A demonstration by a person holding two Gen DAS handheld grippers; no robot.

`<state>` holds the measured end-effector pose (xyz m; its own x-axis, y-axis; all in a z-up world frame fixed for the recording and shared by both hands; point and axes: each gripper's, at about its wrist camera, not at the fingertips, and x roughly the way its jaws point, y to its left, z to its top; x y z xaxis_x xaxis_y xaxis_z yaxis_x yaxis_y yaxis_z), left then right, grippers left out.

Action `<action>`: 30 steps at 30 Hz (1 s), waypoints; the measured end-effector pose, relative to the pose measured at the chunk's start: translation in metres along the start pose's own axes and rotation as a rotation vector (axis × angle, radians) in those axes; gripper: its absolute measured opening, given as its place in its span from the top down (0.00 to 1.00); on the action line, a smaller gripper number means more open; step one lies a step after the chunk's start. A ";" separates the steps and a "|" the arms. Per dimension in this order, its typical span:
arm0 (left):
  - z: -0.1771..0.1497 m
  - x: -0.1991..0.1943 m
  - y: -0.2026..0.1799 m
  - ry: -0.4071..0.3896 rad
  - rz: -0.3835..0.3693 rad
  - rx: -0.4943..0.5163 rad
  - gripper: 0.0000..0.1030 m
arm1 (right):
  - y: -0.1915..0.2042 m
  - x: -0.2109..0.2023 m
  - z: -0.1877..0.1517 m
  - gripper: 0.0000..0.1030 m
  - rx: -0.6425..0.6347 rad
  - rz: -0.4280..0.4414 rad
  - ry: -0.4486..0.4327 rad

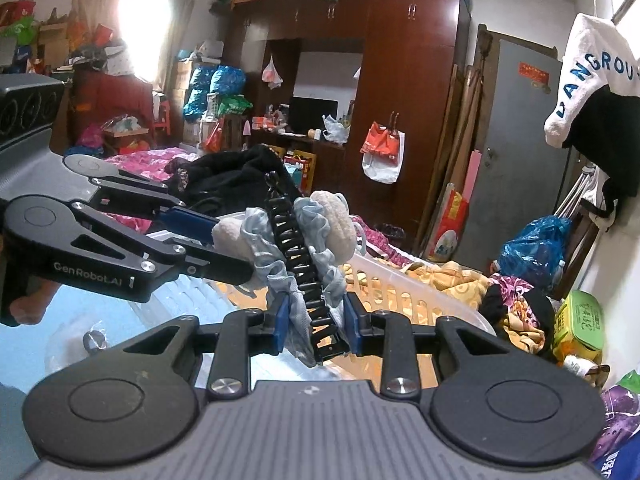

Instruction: Organize objects

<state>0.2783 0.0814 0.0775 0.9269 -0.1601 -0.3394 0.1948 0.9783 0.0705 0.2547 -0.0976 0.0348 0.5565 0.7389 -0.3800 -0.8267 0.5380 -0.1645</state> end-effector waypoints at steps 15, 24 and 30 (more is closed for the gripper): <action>0.001 0.006 -0.001 0.019 0.017 -0.011 0.61 | -0.004 0.005 0.010 0.69 -0.023 -0.010 0.027; -0.001 0.009 0.000 0.017 0.015 -0.020 0.59 | -0.004 0.005 0.011 0.68 -0.011 -0.015 0.027; -0.002 -0.002 0.006 -0.063 0.084 -0.039 0.09 | -0.001 -0.003 0.012 0.06 -0.027 -0.101 -0.042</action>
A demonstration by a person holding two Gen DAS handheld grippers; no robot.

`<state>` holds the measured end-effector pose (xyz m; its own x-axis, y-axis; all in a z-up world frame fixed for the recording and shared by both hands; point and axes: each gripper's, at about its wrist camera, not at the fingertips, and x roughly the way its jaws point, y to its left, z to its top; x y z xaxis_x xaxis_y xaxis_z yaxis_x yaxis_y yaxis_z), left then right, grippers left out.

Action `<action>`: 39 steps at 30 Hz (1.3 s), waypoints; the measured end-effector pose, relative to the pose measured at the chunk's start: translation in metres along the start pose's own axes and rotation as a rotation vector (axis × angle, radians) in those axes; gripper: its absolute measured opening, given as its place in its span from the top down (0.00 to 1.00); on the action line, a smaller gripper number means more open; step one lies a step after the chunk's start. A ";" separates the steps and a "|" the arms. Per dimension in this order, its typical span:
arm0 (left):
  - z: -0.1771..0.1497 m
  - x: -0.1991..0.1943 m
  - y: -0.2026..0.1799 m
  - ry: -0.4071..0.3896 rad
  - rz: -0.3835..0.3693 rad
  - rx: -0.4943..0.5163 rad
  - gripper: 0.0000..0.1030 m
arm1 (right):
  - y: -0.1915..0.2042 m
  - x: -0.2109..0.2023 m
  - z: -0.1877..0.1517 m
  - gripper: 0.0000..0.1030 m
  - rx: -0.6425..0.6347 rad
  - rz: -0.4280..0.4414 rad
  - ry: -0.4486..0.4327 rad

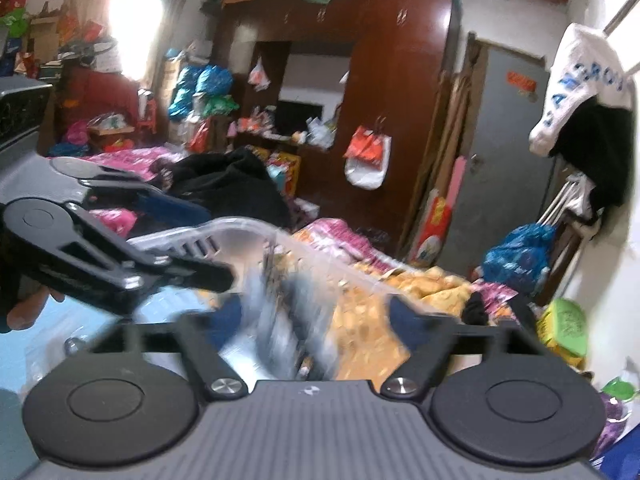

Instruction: Organize objects

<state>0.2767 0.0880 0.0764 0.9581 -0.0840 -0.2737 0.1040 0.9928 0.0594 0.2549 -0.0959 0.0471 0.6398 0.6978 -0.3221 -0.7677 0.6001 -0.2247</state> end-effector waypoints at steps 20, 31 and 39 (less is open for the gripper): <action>-0.110 -0.176 -0.057 -0.075 -0.099 0.034 0.09 | 0.049 -0.152 -0.121 0.00 0.229 -0.033 0.034; -0.165 -0.168 -0.097 0.016 -0.248 0.068 0.10 | 0.070 -0.152 -0.165 0.00 0.263 0.023 0.036; -0.185 -0.148 -0.111 0.066 -0.325 0.091 0.31 | 0.068 -0.140 -0.175 0.17 0.208 0.083 0.028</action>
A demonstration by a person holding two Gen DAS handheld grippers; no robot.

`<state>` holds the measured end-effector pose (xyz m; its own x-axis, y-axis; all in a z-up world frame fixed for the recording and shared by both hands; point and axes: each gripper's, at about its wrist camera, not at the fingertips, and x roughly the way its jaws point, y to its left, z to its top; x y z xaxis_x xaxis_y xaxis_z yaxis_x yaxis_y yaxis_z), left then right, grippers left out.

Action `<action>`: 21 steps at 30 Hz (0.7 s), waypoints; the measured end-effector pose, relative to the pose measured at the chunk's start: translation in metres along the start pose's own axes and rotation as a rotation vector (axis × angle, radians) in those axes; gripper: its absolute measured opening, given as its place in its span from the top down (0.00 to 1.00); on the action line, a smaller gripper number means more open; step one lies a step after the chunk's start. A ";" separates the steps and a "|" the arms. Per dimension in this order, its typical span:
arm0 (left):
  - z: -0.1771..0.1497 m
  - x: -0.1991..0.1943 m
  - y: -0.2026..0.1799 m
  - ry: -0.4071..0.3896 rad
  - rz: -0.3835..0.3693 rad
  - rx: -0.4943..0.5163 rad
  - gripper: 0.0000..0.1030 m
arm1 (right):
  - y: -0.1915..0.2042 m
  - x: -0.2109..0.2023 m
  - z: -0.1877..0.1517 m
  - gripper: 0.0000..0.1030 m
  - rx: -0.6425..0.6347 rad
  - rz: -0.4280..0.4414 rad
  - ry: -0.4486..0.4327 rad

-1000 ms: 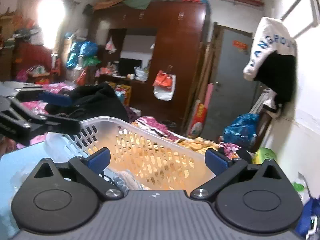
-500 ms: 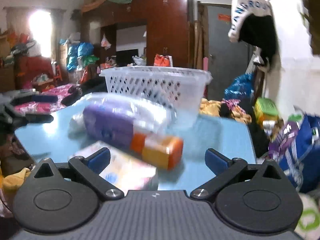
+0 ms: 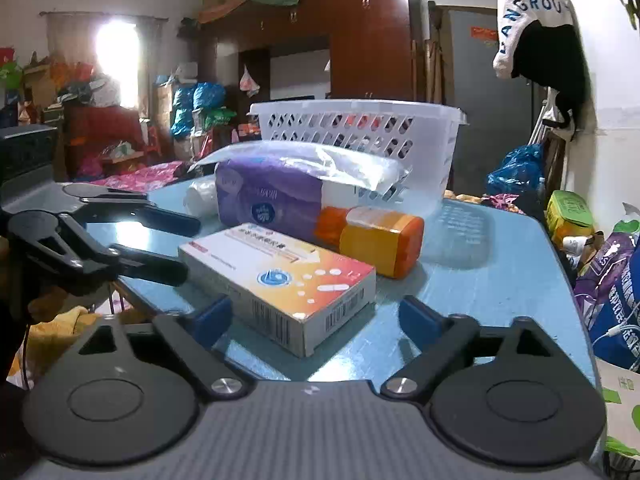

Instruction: Organize objects

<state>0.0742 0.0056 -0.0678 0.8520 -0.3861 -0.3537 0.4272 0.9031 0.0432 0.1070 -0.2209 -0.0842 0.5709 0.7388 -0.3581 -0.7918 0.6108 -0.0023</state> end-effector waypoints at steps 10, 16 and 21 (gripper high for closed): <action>-0.005 0.005 -0.002 0.002 -0.026 0.002 0.56 | 0.014 -0.010 -0.017 0.39 -0.018 0.029 -0.027; -0.007 -0.001 -0.005 -0.011 -0.017 0.025 0.59 | 0.016 -0.013 -0.018 0.45 -0.024 0.022 -0.037; -0.006 -0.009 -0.007 -0.034 -0.005 0.033 0.59 | 0.023 -0.018 -0.015 0.46 -0.053 0.015 -0.053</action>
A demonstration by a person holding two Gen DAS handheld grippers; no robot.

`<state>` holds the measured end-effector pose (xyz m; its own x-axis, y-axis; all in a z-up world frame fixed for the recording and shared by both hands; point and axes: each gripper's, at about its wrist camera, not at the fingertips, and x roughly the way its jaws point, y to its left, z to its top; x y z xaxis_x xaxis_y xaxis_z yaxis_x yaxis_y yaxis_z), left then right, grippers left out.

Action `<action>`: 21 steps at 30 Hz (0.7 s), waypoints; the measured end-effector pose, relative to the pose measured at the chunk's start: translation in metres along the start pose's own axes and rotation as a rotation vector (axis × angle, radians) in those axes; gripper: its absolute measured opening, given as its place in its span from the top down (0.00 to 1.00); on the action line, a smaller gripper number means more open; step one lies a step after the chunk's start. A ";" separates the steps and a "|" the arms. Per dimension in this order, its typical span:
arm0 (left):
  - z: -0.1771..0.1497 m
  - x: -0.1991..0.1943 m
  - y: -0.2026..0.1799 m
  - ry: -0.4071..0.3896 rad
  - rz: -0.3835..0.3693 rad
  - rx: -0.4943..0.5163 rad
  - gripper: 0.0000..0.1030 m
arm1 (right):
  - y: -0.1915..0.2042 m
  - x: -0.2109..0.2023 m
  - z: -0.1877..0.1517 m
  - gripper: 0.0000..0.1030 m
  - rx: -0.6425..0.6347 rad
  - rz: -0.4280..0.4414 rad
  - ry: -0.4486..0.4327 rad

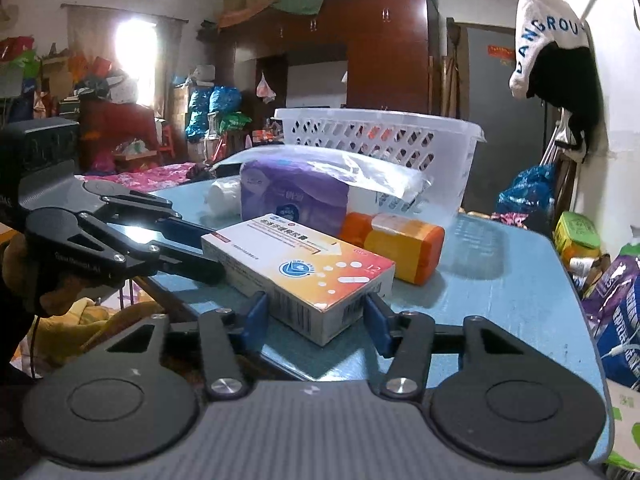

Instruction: Organize objects

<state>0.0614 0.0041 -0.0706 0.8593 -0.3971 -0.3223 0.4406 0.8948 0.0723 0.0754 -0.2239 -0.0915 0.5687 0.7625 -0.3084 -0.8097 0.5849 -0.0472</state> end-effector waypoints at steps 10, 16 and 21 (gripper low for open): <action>0.008 -0.016 0.001 -0.049 0.018 0.008 0.59 | 0.010 -0.006 0.018 0.47 -0.039 -0.008 -0.032; 0.022 -0.029 0.008 -0.096 0.045 0.007 0.59 | 0.013 -0.004 0.038 0.47 -0.075 0.000 -0.066; 0.044 -0.033 0.018 -0.136 0.067 0.021 0.59 | 0.006 0.000 0.062 0.47 -0.089 0.004 -0.100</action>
<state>0.0522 0.0240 -0.0176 0.9137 -0.3617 -0.1851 0.3849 0.9164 0.1096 0.0795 -0.2028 -0.0329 0.5737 0.7909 -0.2127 -0.8189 0.5586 -0.1315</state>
